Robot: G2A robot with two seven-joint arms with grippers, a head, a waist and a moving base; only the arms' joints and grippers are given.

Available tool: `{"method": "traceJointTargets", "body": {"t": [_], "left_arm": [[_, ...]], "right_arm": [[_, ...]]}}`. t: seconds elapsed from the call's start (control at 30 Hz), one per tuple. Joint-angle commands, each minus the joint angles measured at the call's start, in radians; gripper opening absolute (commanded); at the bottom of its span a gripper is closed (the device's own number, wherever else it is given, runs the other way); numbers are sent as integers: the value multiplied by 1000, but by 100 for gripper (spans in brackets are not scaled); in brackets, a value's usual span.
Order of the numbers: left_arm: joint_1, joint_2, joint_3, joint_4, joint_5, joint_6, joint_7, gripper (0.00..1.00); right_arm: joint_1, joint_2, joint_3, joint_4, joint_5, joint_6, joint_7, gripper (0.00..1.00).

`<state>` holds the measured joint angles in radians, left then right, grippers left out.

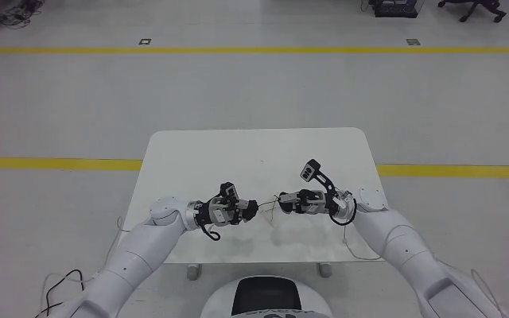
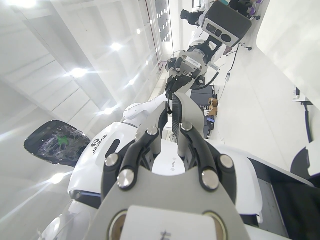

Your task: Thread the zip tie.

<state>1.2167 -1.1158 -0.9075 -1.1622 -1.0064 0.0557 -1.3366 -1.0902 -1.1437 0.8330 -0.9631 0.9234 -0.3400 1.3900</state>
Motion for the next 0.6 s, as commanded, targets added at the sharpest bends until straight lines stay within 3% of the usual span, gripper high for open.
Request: {"method": "traceJointTargets", "body": {"t": [0.0,0.57], "left_arm": [[0,0,0,0,-1,0,1,0],[-3,2,4,1,-5,-4,2,0]], "right_arm": [[0,0,0,1,0,0,0,5],[3,-4,2,12,0,0,0,0]]}}
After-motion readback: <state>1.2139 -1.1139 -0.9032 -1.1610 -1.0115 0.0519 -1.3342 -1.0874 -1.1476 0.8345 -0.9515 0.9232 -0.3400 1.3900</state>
